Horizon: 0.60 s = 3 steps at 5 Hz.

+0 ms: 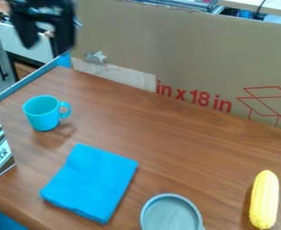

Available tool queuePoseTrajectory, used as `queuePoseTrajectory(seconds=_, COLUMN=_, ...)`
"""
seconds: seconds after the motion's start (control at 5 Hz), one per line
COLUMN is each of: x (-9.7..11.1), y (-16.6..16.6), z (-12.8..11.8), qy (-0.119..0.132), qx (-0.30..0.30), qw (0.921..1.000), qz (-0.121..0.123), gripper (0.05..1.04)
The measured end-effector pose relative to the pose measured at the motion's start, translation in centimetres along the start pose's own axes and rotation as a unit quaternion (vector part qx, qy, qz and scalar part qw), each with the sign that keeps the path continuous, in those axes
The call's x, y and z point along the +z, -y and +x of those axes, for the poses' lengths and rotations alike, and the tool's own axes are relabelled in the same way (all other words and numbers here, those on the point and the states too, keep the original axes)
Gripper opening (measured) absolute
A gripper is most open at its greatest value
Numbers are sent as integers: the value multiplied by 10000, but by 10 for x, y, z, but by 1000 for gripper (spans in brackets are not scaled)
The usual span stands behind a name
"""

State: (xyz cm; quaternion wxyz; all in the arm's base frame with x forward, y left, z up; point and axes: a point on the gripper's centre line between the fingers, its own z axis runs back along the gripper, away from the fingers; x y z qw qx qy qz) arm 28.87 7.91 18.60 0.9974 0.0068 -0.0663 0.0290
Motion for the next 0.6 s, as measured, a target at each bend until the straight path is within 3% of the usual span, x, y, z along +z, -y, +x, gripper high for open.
queuePoseTrajectory(seconds=0.2, x=-14, y=54, z=-3, qy=-341, qx=-985, qw=9943, qz=-205, gripper=1001)
queuePoseTrajectory(seconds=0.4, x=-29, y=105, z=-9, qy=-641, qx=-1529, qw=9855, qz=-361, gripper=1001)
queuePoseTrajectory(seconds=0.6, x=-35, y=152, z=-22, qy=-915, qx=-1731, qw=9805, qz=-156, gripper=1001)
